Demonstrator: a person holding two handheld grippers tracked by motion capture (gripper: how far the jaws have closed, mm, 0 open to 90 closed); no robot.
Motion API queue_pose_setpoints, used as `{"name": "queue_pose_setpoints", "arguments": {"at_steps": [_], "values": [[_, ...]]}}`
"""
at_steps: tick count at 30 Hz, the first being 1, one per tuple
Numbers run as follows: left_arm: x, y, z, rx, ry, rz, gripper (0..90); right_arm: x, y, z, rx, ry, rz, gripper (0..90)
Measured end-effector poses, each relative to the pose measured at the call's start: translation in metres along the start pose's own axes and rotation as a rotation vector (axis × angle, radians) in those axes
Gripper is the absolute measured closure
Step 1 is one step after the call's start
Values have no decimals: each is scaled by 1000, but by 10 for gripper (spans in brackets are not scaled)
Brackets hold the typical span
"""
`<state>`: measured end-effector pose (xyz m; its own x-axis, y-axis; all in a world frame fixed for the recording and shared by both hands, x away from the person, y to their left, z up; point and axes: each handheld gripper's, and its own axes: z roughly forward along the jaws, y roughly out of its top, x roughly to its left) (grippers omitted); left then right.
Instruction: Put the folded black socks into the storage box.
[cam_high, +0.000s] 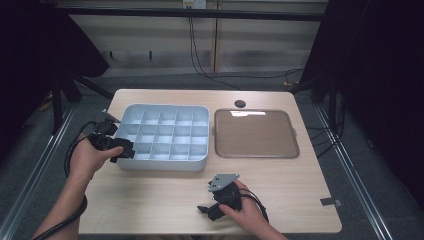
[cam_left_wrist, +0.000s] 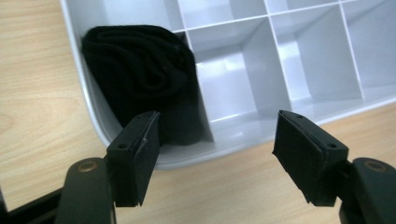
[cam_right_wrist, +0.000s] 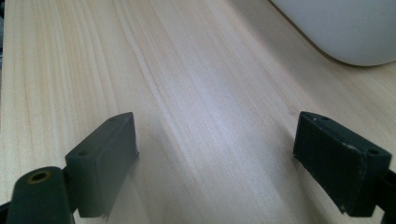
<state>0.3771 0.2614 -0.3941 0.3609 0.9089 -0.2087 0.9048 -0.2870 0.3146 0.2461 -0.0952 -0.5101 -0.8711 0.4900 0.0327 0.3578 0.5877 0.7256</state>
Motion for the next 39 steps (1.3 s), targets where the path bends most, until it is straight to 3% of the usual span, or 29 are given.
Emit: {"name": "queue_pose_setpoints", "arguments": {"at_steps": [7,39], "values": [[-4,-4,-3,8,-5,35,301,0,0,0,2,1,-2,128],[-21,-20,-1,-1,-63,88,293,-1,0,0,1,9,-12,129]]}}
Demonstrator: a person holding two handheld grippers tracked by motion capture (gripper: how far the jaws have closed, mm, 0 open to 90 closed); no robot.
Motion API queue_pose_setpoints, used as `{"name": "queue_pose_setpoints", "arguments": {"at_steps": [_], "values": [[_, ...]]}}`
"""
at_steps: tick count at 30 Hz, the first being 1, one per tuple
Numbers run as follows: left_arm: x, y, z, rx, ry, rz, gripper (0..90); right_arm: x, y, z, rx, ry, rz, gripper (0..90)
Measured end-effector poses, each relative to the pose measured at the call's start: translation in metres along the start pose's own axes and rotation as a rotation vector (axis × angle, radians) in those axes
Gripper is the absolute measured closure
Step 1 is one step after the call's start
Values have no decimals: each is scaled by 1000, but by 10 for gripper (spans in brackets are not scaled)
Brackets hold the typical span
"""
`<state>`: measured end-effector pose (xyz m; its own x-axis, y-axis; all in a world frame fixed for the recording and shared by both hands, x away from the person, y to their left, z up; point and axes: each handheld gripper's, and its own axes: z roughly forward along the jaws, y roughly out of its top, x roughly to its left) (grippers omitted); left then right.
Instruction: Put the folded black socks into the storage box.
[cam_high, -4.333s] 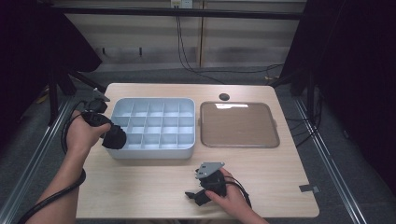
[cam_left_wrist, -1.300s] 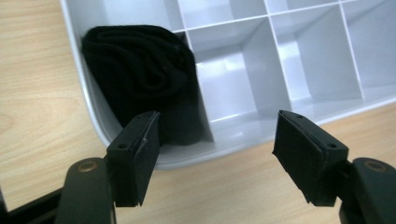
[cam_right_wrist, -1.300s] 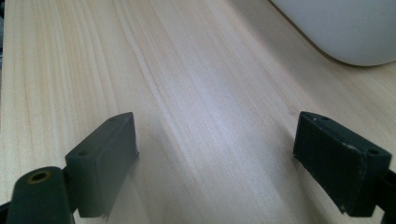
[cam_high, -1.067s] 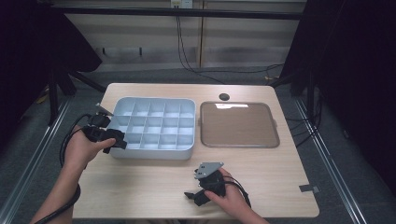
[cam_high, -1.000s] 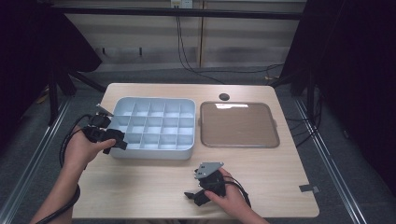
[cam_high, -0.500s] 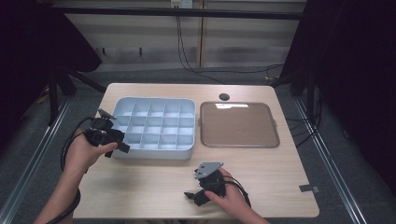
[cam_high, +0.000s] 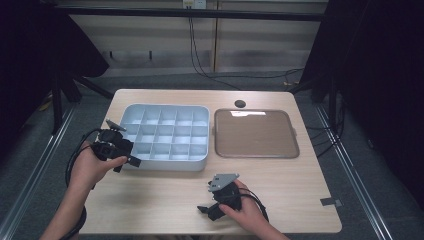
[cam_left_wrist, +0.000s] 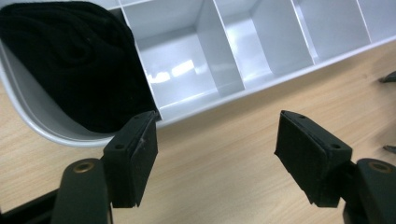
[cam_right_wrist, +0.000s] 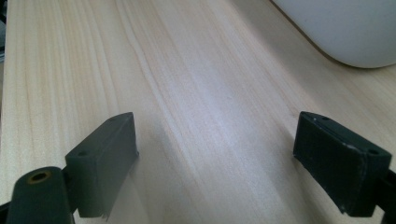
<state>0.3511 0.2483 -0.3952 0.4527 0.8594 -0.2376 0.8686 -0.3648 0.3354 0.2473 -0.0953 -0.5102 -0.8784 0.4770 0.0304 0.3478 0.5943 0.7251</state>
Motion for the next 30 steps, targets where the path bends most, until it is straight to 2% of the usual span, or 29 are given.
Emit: {"name": "queue_pose_setpoints", "arguments": {"at_steps": [4,12,23,25,30], "values": [[-3,-2,1,-1,-5,8,293,0,0,0,0,1,0,128],[-12,-9,1,0,-18,49,293,0,0,0,0,1,-1,129],[-21,-17,5,-7,-43,69,292,0,0,0,0,1,-1,129],[-23,-19,6,-5,-48,86,292,0,0,0,0,1,-1,128],[-27,-21,8,-11,-55,97,290,0,0,0,0,1,-1,129]]}}
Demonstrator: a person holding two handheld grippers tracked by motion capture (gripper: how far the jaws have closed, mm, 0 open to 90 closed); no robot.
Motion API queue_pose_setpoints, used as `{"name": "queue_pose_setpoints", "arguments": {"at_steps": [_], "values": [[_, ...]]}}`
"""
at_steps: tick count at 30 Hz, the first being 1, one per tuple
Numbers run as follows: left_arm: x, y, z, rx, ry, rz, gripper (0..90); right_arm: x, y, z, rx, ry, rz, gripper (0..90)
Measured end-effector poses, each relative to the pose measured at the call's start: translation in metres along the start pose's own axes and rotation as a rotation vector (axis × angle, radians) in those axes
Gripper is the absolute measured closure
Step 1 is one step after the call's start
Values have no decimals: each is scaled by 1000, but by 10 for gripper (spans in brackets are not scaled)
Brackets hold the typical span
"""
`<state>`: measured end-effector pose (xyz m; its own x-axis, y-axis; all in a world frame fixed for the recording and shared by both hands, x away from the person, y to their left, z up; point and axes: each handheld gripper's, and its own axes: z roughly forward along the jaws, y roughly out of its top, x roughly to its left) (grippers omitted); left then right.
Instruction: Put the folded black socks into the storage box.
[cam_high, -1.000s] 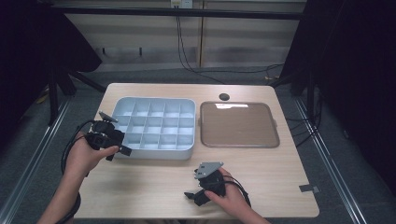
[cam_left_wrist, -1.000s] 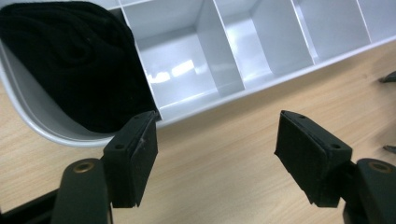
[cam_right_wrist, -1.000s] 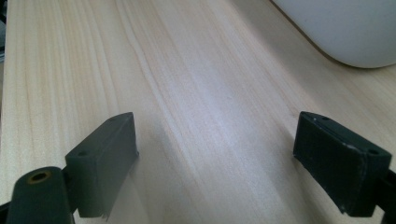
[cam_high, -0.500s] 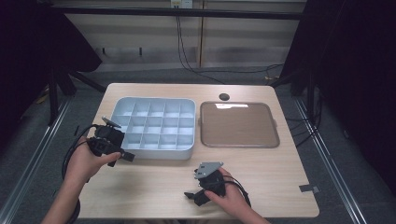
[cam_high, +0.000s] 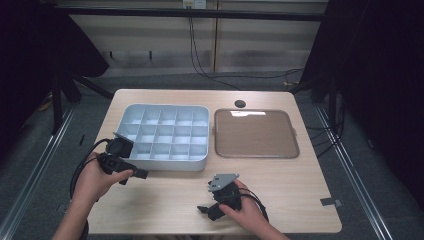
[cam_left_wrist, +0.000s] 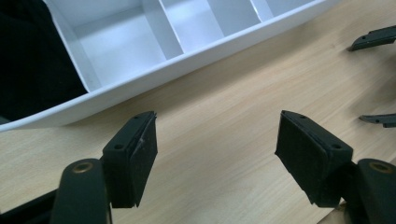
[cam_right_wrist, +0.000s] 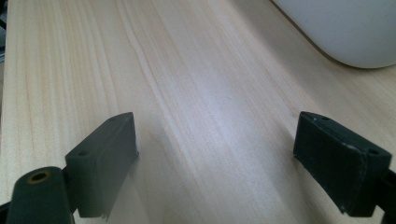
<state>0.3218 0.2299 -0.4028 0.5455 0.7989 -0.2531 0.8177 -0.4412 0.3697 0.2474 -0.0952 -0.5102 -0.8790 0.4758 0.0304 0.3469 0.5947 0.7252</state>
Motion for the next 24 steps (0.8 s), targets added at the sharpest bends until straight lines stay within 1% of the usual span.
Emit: {"name": "queue_pose_setpoints", "arguments": {"at_steps": [4,5,6,7,8,9,11,12,13,16,17,18,19,20,22,23,24], "values": [[-3,-2,2,-2,-9,8,289,0,0,0,0,0,0,128],[-4,-3,3,-12,-13,-2,289,0,0,0,0,0,0,128],[-4,-4,4,-8,-11,10,290,0,0,0,0,0,0,128],[-5,-4,5,-11,-18,1,289,0,0,0,0,0,0,128],[-6,-5,7,-15,-18,0,290,0,0,0,0,0,0,128],[-6,-6,7,-5,-25,11,290,0,0,0,0,0,0,129],[-8,-8,10,-17,-26,1,289,0,0,0,0,0,0,129],[-8,-8,10,-17,-26,1,289,0,0,0,0,0,0,128],[-9,-9,12,-8,-32,13,288,0,0,0,0,0,0,128],[-10,-11,14,-5,-39,15,288,0,0,0,0,0,0,129],[-11,-12,16,-10,-42,6,289,0,0,0,0,0,0,129],[-10,-13,18,-5,-46,20,288,0,0,0,0,0,0,128],[-12,-14,20,-13,-48,8,288,0,0,0,0,0,0,129],[-12,-14,20,-13,-48,8,287,0,0,0,0,0,0,129],[-12,-16,22,-8,-50,21,286,0,0,0,0,0,0,128],[-13,-17,23,-8,-53,18,286,0,0,0,0,0,0,129],[-12,-18,24,-3,-54,32,284,0,0,0,0,0,0,129]]}}
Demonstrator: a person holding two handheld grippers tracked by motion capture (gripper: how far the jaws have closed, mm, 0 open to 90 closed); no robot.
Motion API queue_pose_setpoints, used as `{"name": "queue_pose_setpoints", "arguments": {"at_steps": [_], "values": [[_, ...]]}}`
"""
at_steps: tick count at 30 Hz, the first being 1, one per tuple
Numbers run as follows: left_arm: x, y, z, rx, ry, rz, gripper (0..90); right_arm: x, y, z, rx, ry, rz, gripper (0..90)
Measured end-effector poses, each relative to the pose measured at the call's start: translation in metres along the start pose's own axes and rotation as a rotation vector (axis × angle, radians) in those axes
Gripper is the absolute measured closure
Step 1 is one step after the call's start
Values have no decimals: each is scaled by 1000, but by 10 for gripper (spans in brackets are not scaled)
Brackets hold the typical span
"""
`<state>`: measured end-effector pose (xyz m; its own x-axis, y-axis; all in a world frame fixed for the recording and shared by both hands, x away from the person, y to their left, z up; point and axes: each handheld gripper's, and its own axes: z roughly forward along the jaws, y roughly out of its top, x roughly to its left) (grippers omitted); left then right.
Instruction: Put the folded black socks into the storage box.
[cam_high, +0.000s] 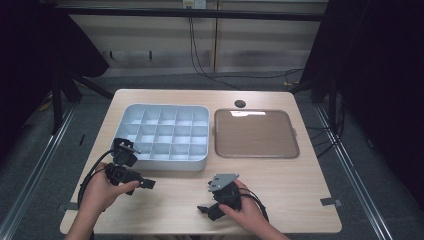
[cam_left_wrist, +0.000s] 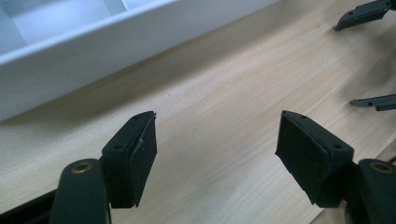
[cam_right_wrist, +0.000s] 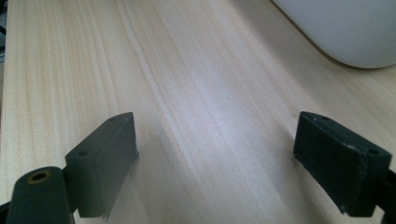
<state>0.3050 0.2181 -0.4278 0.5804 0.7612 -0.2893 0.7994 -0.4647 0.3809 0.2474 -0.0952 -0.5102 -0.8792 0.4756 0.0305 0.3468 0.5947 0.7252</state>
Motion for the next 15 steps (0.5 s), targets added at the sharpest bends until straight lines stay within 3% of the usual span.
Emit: {"name": "queue_pose_setpoints", "arguments": {"at_steps": [5,15], "values": [[-1,-3,5,-9,-6,-4,279,0,0,0,0,0,0,128],[-4,-7,15,-28,-10,46,266,0,0,0,0,0,0,128]]}}
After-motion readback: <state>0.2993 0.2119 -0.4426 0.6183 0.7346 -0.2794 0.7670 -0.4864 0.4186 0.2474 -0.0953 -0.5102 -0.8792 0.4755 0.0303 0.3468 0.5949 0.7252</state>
